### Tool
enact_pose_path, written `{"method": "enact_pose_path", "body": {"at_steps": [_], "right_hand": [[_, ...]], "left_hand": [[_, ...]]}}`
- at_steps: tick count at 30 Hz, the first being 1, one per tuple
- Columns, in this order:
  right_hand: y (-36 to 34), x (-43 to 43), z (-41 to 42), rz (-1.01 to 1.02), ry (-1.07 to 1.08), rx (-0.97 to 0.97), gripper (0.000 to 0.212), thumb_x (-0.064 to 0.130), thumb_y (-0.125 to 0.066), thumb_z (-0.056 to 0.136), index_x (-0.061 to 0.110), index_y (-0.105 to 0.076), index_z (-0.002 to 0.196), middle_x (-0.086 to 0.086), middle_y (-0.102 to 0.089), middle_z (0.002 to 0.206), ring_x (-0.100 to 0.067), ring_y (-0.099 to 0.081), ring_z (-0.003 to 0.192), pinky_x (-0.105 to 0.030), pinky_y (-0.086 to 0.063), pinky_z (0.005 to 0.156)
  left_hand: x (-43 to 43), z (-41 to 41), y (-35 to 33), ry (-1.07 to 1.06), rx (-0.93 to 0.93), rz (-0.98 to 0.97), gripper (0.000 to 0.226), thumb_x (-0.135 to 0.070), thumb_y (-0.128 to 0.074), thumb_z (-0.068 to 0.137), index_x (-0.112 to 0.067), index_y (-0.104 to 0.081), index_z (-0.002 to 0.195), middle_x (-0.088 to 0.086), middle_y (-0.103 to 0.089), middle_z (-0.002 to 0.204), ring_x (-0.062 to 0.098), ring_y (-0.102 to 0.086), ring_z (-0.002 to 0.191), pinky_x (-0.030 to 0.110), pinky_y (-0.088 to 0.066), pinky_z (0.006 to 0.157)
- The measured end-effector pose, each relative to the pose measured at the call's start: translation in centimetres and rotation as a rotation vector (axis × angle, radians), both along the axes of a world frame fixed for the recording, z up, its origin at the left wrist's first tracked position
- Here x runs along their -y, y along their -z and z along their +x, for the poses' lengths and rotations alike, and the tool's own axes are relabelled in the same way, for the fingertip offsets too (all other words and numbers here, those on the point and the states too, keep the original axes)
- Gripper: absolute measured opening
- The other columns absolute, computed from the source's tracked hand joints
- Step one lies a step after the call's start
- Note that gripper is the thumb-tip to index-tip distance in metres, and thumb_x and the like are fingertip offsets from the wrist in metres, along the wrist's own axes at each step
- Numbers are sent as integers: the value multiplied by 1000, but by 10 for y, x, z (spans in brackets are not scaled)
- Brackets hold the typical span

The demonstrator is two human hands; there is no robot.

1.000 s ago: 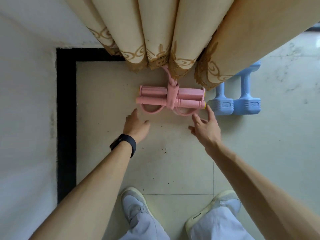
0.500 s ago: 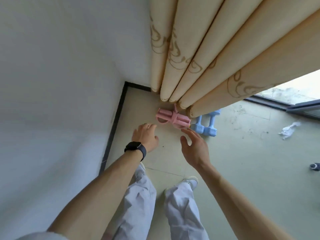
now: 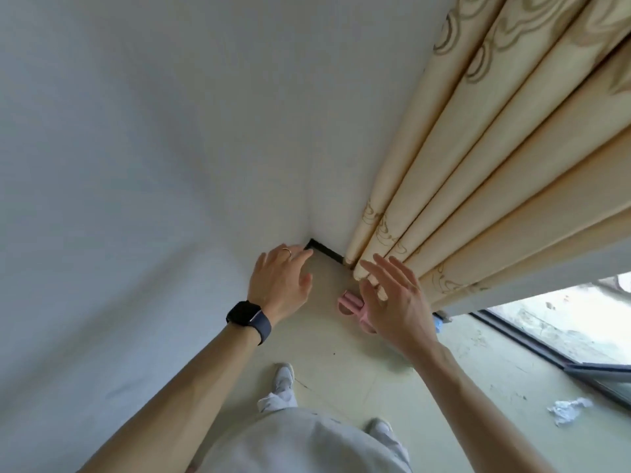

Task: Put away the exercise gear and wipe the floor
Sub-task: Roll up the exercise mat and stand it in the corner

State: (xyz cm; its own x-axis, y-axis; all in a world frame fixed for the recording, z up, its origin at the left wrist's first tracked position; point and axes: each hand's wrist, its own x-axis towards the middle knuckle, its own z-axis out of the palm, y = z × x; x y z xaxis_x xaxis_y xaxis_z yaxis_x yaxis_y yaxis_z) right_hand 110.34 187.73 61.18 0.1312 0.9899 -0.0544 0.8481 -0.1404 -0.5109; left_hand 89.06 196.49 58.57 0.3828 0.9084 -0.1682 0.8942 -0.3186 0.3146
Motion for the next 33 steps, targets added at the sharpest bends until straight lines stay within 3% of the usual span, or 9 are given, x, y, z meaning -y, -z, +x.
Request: {"method": "enact_pose_path", "body": {"at_steps": [5,10,16,20,25,33], "right_hand": [[-38,-1,-1,116,-246,-69,38,39,-51,101,30,-58,137,7,-52,147,-19,-36,143,-38,-35,114],[-62,26,-9,153,-590,-59,46,49,-36,101,33,-52,141,7,-46,151,-19,-28,148,-49,-34,116],[-94,95,-54,269,-886,-96,46,51,-37,98,33,-61,133,8,-57,142,-21,-38,142,-44,-39,111],[-124,163,-113,352,-1129,-150,46,50,-38,97,32,-63,131,7,-59,139,-23,-42,141,-48,-41,110],[-156,290,-190,428,-1435,-256,45,48,-40,97,30,-65,130,5,-61,137,-25,-45,139,-52,-42,108],[-170,596,-245,438,-1890,-354,46,49,-38,98,33,-61,134,7,-58,141,-22,-41,142,-51,-39,111]], "left_hand": [[65,-7,-50,-250,25,121,49,-38,-47,98,-30,-44,146,-2,-46,151,21,-36,142,46,-33,113],[165,-19,-81,-592,-2,210,52,-40,-48,98,-32,-39,148,-3,-42,154,21,-32,145,44,-28,117],[314,-47,-124,-929,-94,244,51,-42,-47,99,-35,-39,149,-6,-39,155,19,-28,147,42,-23,119],[426,-71,-155,-1155,-175,287,51,-42,-46,99,-34,-40,148,-5,-41,154,19,-30,146,44,-26,118],[605,-84,-182,-1469,-249,329,50,-42,-47,98,-35,-42,148,-4,-42,153,18,-31,146,45,-27,117],[943,-30,-205,-1928,-374,317,51,-38,-49,96,-29,-43,147,0,-49,148,21,-42,136,42,-33,112]]}}
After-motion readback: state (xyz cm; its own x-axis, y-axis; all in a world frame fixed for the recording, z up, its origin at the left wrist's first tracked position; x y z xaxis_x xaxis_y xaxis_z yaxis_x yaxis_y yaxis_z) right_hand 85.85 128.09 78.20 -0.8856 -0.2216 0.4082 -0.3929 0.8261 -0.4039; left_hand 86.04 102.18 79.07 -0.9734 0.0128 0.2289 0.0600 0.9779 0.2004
